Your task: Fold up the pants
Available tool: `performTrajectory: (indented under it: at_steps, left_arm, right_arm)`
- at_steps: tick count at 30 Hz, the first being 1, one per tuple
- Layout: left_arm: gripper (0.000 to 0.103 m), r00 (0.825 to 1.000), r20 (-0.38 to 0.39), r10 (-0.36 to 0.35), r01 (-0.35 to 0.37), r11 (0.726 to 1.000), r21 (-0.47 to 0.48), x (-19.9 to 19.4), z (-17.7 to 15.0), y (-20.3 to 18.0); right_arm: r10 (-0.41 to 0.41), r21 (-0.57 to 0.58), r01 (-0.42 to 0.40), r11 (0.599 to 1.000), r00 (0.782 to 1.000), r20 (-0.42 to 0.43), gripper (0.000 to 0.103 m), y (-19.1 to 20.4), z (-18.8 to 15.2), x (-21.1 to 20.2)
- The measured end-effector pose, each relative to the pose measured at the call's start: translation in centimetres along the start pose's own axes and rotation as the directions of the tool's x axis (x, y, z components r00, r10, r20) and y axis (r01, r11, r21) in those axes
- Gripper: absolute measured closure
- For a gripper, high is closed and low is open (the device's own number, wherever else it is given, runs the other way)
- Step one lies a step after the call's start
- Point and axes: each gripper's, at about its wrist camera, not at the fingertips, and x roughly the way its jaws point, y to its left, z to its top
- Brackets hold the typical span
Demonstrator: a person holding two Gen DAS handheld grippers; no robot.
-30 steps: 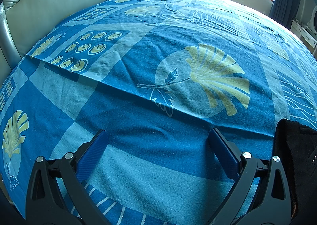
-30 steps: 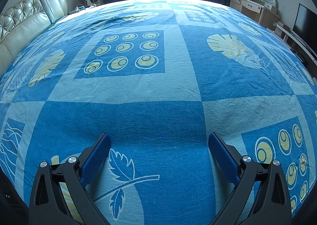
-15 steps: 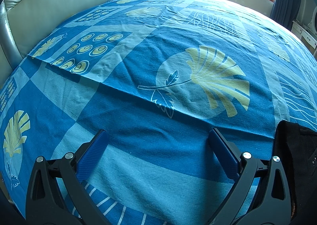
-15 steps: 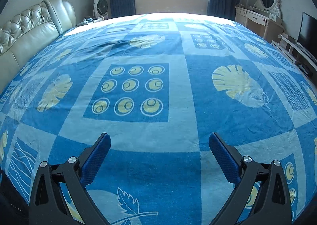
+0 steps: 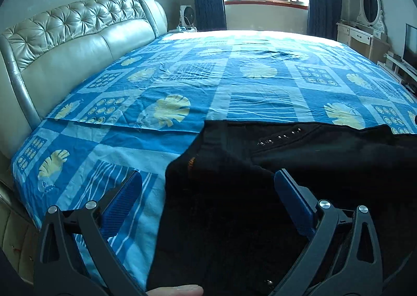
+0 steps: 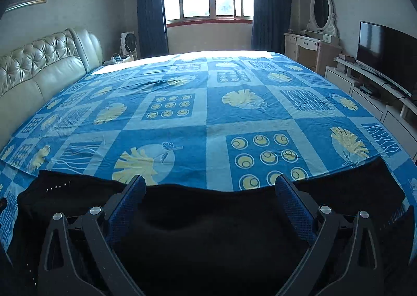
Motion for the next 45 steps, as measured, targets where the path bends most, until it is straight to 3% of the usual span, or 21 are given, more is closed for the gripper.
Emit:
performTrajectory:
  at_steps: [2,9,18,29,45]
  left_arm:
    - [0.002,0.999,-0.047,-0.026,0.025,1.000,-0.005,-0.7,-1.2,-1.7]
    - [0.002,0.994,-0.054,-0.095,0.095,0.995,-0.005,-3.7,-2.9,-4.1]
    - [0.002,0.962,-0.217,-0.166,0.157,0.986,-0.058,-3.6,-6.8,-4.4]
    - [0.002,0.966,-0.205,-0.160,0.158,0.987,-0.025,-5.0,-7.2,-5.8]
    - [0.002,0.968,-0.202,-0.149,0.147,0.989,-0.025,-5.2,-7.3,-5.8]
  right_arm:
    - [0.009,-0.002,-0.009,1.000,1.000,-0.021,0.004,-0.4,-2.1,-1.8]
    - [0.028,0.028,-0.027,0.999,0.999,-0.029,0.004,-1.0,-5.0,-6.2]
    - [0.043,0.086,-0.034,0.996,0.994,-0.100,0.004,-1.8,-7.1,-7.2]
    - [0.065,0.068,-0.055,0.996,0.985,-0.159,0.004,-1.0,-9.0,-7.2]
    - [0.073,0.058,-0.064,0.996,0.982,-0.174,0.004,-0.4,-9.5,-7.1]
